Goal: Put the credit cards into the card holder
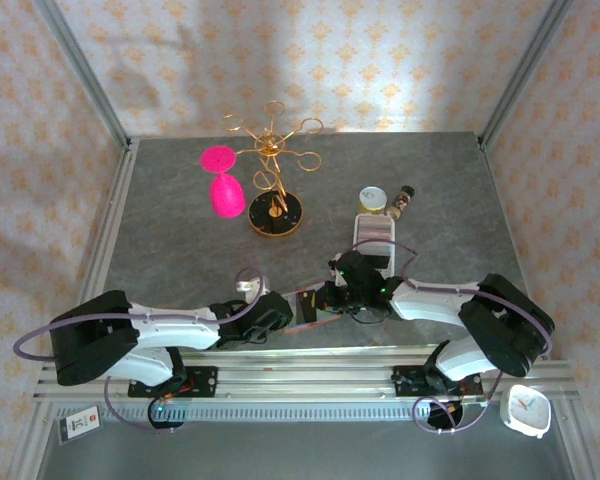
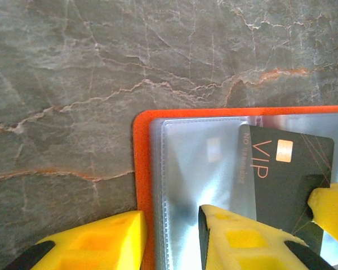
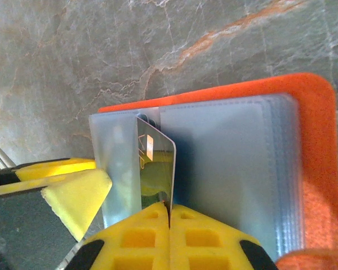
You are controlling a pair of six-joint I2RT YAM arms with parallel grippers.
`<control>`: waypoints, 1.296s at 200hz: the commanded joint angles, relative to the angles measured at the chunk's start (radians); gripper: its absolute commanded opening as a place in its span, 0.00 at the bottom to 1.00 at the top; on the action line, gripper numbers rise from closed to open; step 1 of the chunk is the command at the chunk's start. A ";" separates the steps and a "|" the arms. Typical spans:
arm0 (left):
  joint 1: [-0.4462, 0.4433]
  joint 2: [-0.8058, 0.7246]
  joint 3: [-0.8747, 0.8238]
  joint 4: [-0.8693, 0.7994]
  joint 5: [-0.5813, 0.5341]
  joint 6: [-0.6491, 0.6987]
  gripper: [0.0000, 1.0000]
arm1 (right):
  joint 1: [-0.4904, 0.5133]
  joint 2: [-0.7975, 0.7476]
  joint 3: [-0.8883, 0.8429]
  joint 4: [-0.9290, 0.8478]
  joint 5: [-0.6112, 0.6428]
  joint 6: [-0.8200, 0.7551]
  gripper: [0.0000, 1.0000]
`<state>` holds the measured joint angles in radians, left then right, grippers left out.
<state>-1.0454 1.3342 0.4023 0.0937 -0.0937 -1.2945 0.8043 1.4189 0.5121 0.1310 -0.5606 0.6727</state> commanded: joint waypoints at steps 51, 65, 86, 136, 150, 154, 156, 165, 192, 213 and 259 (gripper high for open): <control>0.031 0.025 -0.059 -0.019 0.043 -0.013 0.34 | 0.006 0.045 0.028 -0.029 -0.059 -0.042 0.00; 0.033 0.026 -0.060 -0.016 0.048 -0.012 0.34 | 0.011 0.064 0.045 -0.027 -0.062 -0.037 0.00; 0.032 0.023 -0.063 -0.014 0.049 -0.011 0.34 | 0.038 0.093 0.076 -0.024 -0.051 -0.036 0.00; 0.034 -0.016 -0.078 -0.037 0.032 -0.014 0.34 | 0.099 0.166 0.125 -0.002 -0.001 0.008 0.00; 0.036 -0.032 -0.090 -0.043 0.030 -0.015 0.34 | 0.099 0.163 0.123 -0.001 0.013 0.019 0.00; 0.037 -0.037 -0.091 -0.046 0.028 -0.016 0.34 | 0.099 0.160 0.121 -0.003 0.018 0.020 0.00; 0.037 -0.039 -0.091 -0.048 0.027 -0.016 0.34 | 0.099 0.158 0.121 -0.002 0.019 0.021 0.00; 0.039 -0.052 -0.094 -0.061 0.022 -0.016 0.35 | 0.099 0.148 0.122 -0.008 0.026 0.021 0.03; 0.040 -0.085 -0.099 -0.091 0.013 -0.011 0.35 | 0.099 0.085 0.140 -0.092 0.116 0.005 0.15; 0.041 -0.102 -0.103 -0.100 0.011 -0.012 0.36 | 0.099 0.027 0.140 -0.123 0.161 -0.002 0.26; 0.040 -0.097 -0.100 -0.094 0.032 -0.004 0.37 | 0.099 0.020 0.121 -0.159 0.206 -0.011 0.27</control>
<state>-1.0180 1.2320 0.3260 0.1101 -0.0597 -1.3056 0.9009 1.4349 0.6312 0.0250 -0.4210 0.6762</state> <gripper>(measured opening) 0.367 0.301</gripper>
